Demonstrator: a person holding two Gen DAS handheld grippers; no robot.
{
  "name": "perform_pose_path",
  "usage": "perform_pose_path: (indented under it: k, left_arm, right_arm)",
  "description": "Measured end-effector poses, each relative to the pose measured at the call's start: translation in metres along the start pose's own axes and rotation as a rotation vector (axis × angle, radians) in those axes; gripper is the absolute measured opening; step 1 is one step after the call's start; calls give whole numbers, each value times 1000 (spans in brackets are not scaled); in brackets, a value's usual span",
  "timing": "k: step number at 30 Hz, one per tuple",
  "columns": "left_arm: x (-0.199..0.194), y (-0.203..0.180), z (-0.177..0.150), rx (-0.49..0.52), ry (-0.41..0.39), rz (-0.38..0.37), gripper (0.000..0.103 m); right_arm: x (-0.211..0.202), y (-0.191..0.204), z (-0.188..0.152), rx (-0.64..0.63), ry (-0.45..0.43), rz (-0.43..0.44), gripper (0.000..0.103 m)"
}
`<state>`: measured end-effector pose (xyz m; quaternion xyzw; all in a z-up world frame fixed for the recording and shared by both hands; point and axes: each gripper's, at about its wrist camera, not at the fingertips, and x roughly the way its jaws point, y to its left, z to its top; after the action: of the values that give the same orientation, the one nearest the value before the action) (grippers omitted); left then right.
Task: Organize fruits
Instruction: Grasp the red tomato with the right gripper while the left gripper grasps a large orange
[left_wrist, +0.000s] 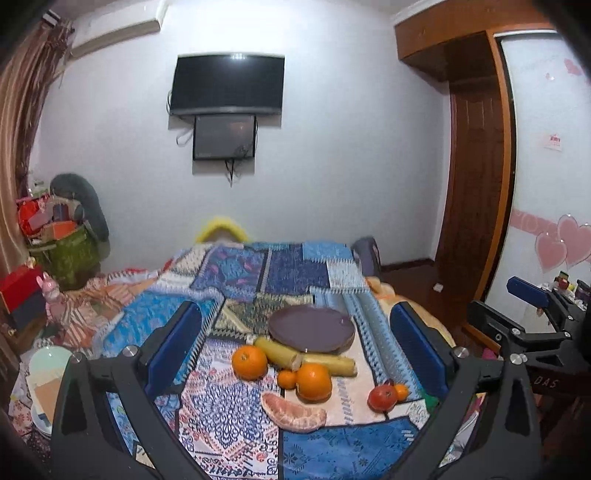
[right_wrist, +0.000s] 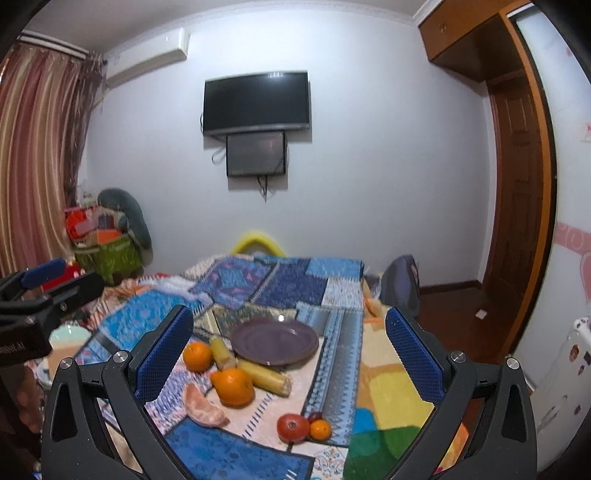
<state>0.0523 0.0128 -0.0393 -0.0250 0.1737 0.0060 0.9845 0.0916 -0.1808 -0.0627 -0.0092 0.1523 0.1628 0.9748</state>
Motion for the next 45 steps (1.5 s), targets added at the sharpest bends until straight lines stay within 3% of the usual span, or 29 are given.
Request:
perform_pose_path:
  k: [5, 9, 17, 19, 21, 31, 45]
  left_arm:
    - [31, 11, -12, 0, 102, -3, 103]
    - [59, 16, -27, 17, 204, -2, 85]
    - [109, 22, -58, 11, 380, -50, 69]
    - [122, 22, -63, 5, 419, -69, 59]
    - [135, 20, -68, 0, 459, -89, 55]
    - [184, 5, -91, 9, 559, -117, 55]
    - [229, -14, -115, -15, 651, -159, 57]
  right_arm:
    - [21, -11, -15, 7, 102, 6, 103]
    - [38, -16, -27, 5, 180, 10, 102]
    - [72, -24, -51, 16, 333, 54, 78]
    - [81, -29, -59, 26, 367, 61, 73]
    - [86, -33, -66, 34, 395, 62, 68]
    - [104, -64, -94, 69, 509, 28, 57]
    - [121, -54, -102, 117, 565, 142, 54]
